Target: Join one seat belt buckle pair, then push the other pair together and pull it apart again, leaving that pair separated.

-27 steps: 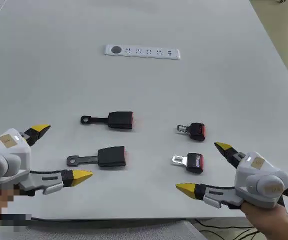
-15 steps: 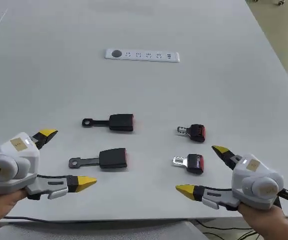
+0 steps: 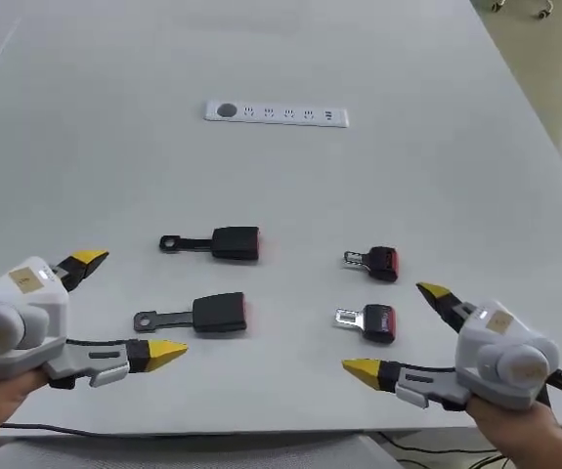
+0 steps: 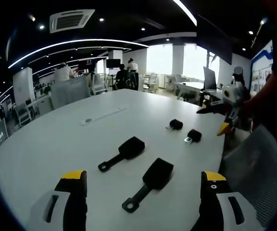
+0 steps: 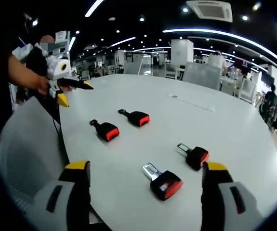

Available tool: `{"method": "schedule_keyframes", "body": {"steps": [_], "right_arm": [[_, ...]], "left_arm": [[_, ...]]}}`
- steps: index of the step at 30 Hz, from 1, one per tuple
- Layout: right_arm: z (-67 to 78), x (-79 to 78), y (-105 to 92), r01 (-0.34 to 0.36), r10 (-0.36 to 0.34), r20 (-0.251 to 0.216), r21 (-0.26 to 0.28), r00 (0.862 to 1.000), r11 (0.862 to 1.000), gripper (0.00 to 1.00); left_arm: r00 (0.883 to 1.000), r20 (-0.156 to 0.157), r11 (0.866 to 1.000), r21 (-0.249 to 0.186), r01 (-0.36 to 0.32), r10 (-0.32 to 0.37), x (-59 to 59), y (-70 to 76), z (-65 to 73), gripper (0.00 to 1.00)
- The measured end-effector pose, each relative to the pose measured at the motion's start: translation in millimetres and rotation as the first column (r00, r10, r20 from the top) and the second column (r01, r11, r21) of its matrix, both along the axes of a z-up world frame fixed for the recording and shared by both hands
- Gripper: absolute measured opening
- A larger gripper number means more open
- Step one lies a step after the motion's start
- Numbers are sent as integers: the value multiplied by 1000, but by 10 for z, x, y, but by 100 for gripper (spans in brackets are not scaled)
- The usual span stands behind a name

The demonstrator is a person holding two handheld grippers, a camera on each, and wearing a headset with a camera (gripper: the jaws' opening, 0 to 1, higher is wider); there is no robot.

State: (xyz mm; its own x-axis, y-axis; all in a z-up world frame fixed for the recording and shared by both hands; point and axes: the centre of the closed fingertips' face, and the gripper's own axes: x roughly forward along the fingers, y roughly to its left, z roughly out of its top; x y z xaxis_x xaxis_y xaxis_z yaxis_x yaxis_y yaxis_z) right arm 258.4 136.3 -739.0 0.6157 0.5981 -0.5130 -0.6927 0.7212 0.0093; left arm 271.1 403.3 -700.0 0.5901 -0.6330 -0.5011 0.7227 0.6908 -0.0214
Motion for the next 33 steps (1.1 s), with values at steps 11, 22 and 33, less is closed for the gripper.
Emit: {"method": "schedule_keyframes", "body": {"steps": [11,22,33], "right_arm": [[-18,-50,8,-34,34,-12,-9,999,999,97],[-30,-74,-17,-40,40,-20,-11,999,999,97],[-30,-99,-30,-45,45,-19,-12,999,999,97]], "left_arm": [[1000,-12,1000,9,21,-21,-69,-38,-33,100],[1000,-5,1000,9,18,-18,-57,-44,5,100],[1000,-5,1000,16,23,-23,-74,-66,7,100]]}}
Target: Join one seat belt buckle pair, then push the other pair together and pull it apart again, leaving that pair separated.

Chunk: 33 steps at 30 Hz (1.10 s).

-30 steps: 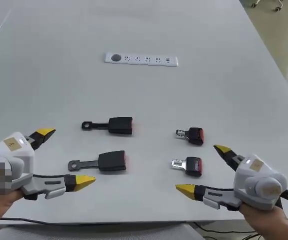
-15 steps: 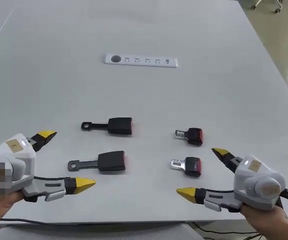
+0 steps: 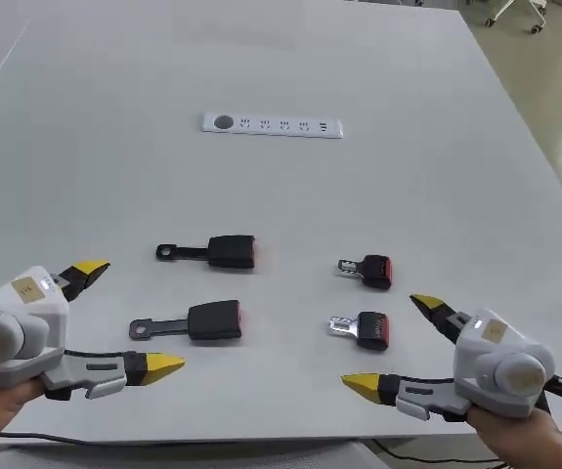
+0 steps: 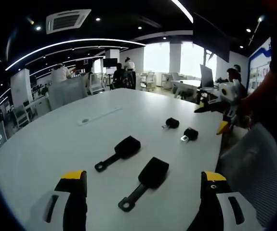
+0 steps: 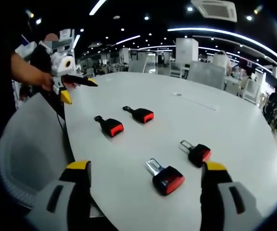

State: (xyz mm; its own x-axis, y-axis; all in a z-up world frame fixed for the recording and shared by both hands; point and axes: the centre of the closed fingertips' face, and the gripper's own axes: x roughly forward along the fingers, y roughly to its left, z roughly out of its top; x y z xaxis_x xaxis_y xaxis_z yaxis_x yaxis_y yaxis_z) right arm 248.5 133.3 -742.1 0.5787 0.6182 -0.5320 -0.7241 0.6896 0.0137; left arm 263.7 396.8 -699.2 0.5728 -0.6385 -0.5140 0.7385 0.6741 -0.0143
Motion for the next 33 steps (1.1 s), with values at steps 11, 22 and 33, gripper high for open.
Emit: {"method": "schedule_keyframes", "body": {"steps": [11,22,33], "right_arm": [[-6,20,-39,5,-5,1,-6,1000,1000,96],[-8,36,-46,-4,4,1,-10,1000,1000,95],[-69,70,-119,-28,27,-22,-29,999,999,92]], "left_arm": [[1000,-9,1000,2,7,-7,13,-24,-5,100],[1000,-9,1000,12,18,-18,29,-58,-15,100],[997,-27,997,38,68,-67,61,-158,-114,99]]}}
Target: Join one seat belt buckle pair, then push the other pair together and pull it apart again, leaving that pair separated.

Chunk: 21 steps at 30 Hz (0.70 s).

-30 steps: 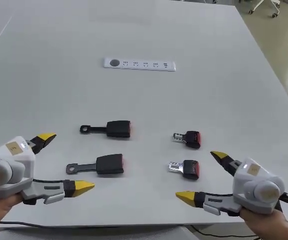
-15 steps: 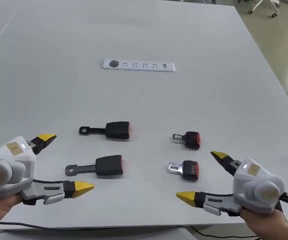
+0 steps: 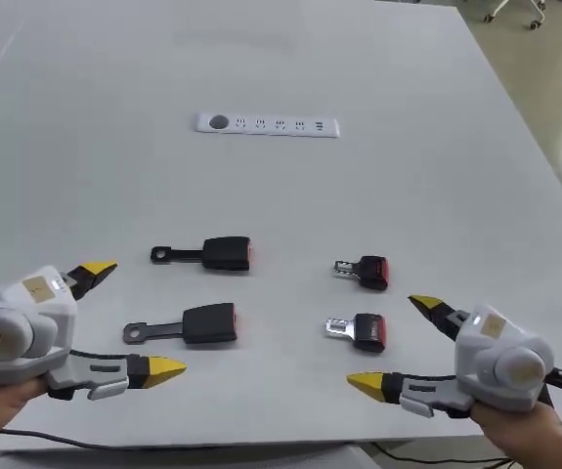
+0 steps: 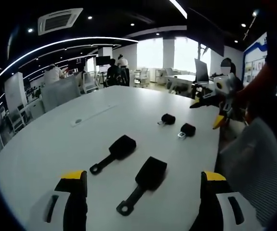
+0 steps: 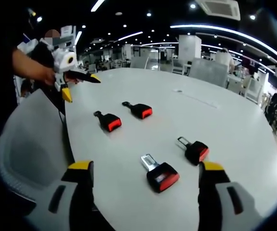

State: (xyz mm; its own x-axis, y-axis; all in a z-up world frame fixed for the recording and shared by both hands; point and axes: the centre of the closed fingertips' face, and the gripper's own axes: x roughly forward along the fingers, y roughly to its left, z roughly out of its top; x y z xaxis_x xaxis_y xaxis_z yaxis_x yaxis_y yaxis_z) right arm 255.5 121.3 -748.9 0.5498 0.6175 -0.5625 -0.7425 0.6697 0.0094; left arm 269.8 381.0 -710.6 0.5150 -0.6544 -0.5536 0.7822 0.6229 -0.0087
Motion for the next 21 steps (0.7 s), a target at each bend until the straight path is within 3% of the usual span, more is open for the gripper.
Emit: {"method": "schedule_keyframes", "body": {"steps": [16,21], "right_arm": [[-249,108,-63,-84,81,-66,-42,995,996,89],[-330,152,-68,-103,99,-87,-49,991,993,87]], "left_arm": [[994,-61,994,51,93,-90,84,-130,-319,92],[992,-75,994,49,102,-98,146,-169,-390,92]]}}
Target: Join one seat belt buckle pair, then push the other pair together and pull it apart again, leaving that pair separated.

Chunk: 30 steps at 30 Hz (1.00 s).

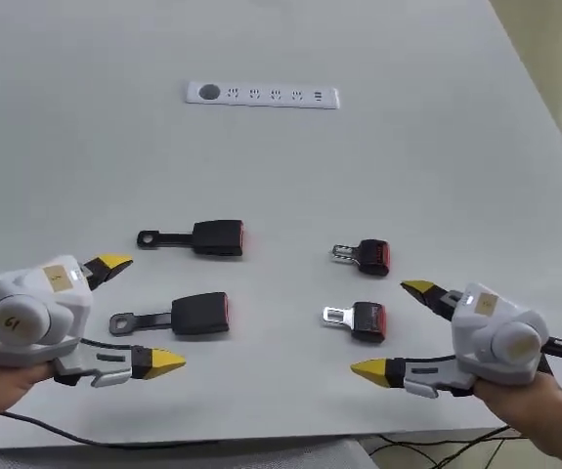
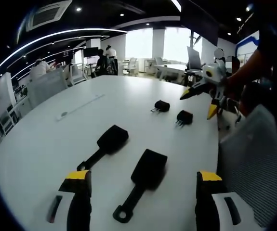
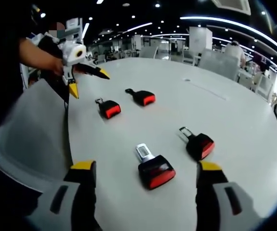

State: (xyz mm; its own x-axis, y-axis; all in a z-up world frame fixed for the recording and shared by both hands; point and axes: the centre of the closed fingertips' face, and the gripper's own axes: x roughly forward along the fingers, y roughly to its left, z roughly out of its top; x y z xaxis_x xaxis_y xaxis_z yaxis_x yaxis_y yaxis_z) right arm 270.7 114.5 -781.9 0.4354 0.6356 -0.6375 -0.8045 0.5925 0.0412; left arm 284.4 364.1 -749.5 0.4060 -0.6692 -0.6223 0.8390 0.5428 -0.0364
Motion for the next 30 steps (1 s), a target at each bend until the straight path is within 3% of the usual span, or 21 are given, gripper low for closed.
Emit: {"method": "schedule_keyframes", "body": {"steps": [17,26,30], "right_arm": [[-230,83,-31,-81,79,-65,-34,995,996,81],[-339,114,-31,-146,142,-113,-34,983,989,77],[-383,128,-34,-182,175,-122,-48,977,982,74]], "left_arm": [[995,-57,995,50,83,-80,99,-143,-363,83],[987,-83,987,76,142,-136,149,-231,-519,74],[982,-103,984,68,165,-158,156,-283,-558,68]]}}
